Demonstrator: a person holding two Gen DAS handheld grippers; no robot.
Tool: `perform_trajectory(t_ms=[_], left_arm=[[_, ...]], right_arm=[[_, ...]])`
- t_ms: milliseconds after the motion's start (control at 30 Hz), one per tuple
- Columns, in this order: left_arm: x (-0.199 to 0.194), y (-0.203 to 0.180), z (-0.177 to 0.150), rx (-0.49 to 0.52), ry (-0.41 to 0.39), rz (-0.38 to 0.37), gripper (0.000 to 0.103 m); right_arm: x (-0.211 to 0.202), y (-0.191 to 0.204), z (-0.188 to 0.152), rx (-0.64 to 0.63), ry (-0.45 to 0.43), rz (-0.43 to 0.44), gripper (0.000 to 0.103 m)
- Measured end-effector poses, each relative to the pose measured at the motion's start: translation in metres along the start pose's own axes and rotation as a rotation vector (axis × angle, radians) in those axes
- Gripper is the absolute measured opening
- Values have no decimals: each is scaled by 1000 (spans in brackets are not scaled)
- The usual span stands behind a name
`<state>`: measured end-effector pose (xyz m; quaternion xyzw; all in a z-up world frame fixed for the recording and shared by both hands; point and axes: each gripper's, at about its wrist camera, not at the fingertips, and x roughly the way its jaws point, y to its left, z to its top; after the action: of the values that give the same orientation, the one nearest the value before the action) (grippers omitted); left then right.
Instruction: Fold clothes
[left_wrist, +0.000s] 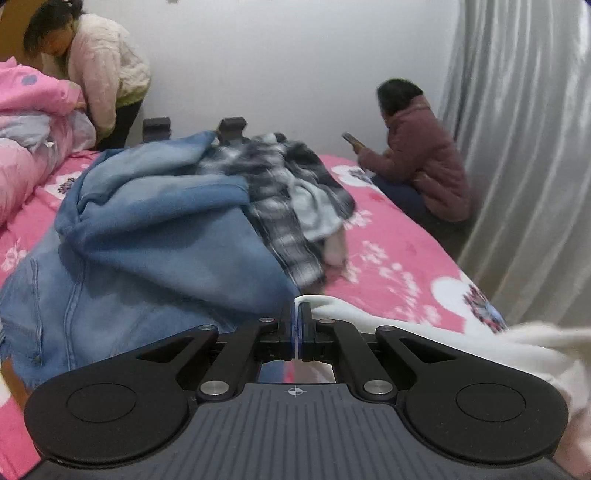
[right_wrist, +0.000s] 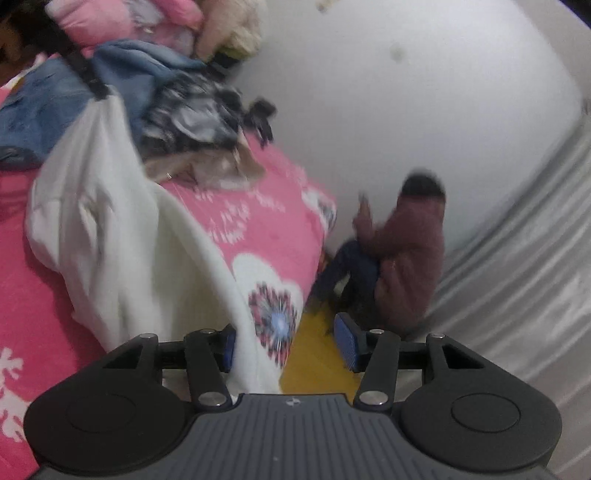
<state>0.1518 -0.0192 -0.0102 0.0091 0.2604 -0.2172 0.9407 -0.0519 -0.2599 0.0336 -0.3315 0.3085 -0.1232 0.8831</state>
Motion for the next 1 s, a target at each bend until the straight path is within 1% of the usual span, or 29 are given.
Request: perform_trajectory(t_ms=[67, 133, 167, 267, 300, 333, 367, 400, 433, 467, 500, 533, 567, 600, 633, 667, 700, 767, 800, 833, 933, 967, 1000], left_arm=[[13, -9, 5, 96, -21, 48, 1], [32, -10, 6, 96, 31, 54, 1], [43, -12, 4, 113, 66, 63, 3], [50, -15, -8, 142, 96, 102, 14], [43, -16, -12, 148, 73, 109, 18], [31, -20, -16, 185, 29, 127, 19], [18, -28, -21, 271, -26, 164, 22], [6, -37, -27, 374, -83, 196, 29], [-8, -44, -32, 439, -120, 179, 34], [-23, -50, -37, 495, -152, 151, 42], [-35, -53, -39, 508, -158, 74, 47], [-46, -54, -41, 501, -137, -43, 51], [-54, -57, -44, 499, -95, -168, 57], [-59, -64, -50, 512, -58, -241, 58], [-62, -72, -56, 530, -24, -301, 58], [-65, -81, -63, 557, -9, -343, 58], [-65, -88, -71, 556, 12, -385, 59], [-64, -101, -85, 536, 58, -470, 60], [-62, -105, -91, 513, 86, -528, 62], [-59, -111, -97, 495, 105, -569, 62], [-54, -133, -113, 484, 126, -635, 65], [-52, -140, -116, 481, 135, -673, 65], [-51, -148, -119, 476, 129, -696, 65]], right_arm=[[14, -5, -6, -6, 29, -8, 54], [32, -7, -11, -8, 49, -21, 56], [43, -9, -13, 4, 62, -28, 56], [90, -18, -17, 102, 161, -10, 61], [105, -21, -20, 130, 204, 0, 67], [120, -24, -22, 158, 247, 10, 69], [132, -28, -25, 195, 293, 33, 74], [138, -34, -27, 242, 335, 66, 74], [138, -43, -31, 301, 351, 98, 74], [133, -52, -33, 348, 339, 124, 74], [127, -61, -35, 392, 323, 149, 75], [116, -70, -36, 426, 299, 165, 76], [108, -77, -35, 447, 277, 171, 80], [96, -85, -34, 466, 253, 171, 85], [83, -93, -34, 485, 229, 171, 88], [72, -97, -34, 496, 211, 177, 92], [62, -102, -35, 506, 196, 184, 94], [40, -105, -37, 517, 172, 198, 96], [28, -102, -41, 514, 170, 202, 97], [16, -98, -46, 512, 172, 211, 97], [-12, -85, -62, 535, 191, 226, 97], [-16, -82, -68, 565, 204, 231, 97], [-20, -79, -75, 597, 217, 235, 98]])
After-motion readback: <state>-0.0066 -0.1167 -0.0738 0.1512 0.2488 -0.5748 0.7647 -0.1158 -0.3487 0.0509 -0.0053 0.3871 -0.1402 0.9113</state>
